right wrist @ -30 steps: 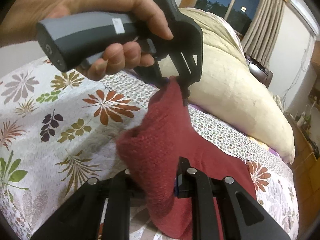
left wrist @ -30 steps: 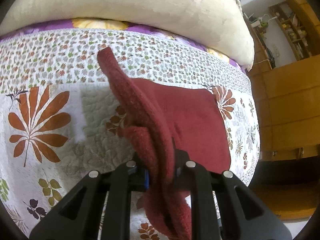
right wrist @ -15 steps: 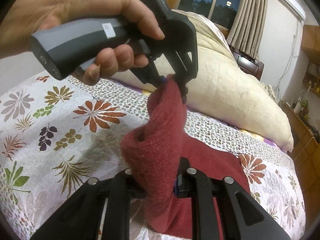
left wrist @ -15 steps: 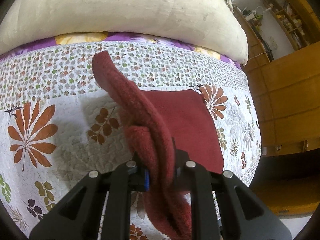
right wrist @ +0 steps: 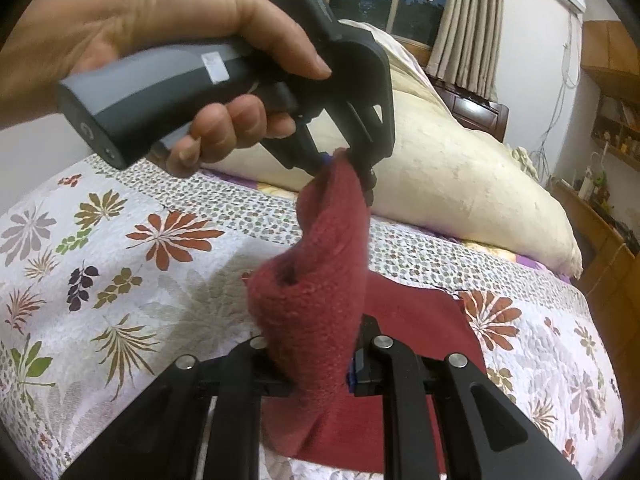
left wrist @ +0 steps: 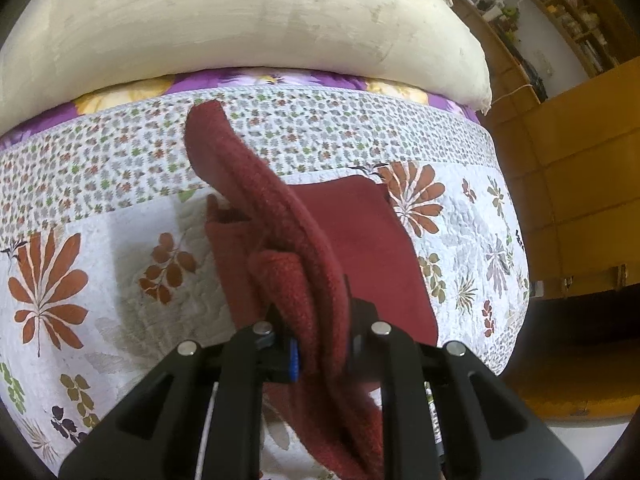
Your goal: Fold small clothes
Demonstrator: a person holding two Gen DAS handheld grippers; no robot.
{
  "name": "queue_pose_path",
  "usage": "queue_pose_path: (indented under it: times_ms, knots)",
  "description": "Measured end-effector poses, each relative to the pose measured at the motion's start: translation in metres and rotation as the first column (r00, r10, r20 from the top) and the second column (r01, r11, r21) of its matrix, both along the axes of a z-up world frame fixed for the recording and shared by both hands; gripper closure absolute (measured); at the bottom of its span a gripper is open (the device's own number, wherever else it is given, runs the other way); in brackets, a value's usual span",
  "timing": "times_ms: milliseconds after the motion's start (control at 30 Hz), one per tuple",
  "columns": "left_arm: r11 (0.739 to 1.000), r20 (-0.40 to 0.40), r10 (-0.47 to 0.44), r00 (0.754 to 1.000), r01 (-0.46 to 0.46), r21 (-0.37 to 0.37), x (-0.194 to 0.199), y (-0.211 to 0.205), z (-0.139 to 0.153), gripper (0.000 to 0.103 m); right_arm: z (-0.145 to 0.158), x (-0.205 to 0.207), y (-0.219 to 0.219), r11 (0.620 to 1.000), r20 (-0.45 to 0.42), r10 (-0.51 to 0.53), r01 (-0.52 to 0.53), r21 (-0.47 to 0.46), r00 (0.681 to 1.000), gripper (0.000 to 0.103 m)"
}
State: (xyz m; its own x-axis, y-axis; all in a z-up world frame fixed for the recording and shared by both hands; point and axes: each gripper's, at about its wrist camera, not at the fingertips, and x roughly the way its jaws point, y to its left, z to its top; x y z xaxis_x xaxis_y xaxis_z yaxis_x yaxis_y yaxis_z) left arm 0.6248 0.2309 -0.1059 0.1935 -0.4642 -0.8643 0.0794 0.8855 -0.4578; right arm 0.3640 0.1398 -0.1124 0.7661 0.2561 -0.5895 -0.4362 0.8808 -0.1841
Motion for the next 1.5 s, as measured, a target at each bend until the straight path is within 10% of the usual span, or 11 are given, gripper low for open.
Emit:
queue_pose_path:
  times_ms: [1500]
  knots:
    - [0.972, -0.117, -0.144, 0.983, 0.162, 0.167, 0.038, -0.157, -0.066, 0.089, -0.040, 0.027, -0.118, 0.978, -0.124, -0.155, 0.170, 0.117, 0.980, 0.086]
